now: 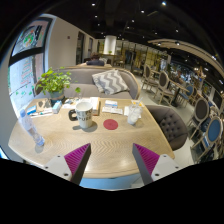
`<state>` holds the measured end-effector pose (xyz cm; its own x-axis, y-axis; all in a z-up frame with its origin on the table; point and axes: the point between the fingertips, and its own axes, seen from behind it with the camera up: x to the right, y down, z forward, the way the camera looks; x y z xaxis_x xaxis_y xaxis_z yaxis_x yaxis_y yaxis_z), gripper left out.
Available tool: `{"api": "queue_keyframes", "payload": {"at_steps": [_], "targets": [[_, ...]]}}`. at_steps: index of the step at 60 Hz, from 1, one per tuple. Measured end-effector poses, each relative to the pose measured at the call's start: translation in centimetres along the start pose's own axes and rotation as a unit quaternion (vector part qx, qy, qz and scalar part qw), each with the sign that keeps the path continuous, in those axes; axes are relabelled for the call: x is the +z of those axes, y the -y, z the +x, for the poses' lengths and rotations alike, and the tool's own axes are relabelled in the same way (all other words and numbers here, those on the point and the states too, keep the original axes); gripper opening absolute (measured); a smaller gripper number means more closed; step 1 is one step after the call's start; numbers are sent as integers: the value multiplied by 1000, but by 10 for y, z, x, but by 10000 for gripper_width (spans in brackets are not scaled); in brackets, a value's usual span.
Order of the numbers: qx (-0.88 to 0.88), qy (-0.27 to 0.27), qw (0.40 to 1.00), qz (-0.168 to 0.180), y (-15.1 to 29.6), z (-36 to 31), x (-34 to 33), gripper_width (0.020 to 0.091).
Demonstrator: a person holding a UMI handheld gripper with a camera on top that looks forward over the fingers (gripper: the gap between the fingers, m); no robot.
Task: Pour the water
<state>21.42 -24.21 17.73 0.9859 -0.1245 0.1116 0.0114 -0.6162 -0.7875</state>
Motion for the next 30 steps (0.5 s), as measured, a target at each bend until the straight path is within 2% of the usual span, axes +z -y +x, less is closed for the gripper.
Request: {"api": "queue_keyframes", "payload": {"at_steps": [16,30], "targets": [[6,10,1000,-27,-40,-11,-17,855],[-28,52,997,-52,-91,-83,-36,858]]}}
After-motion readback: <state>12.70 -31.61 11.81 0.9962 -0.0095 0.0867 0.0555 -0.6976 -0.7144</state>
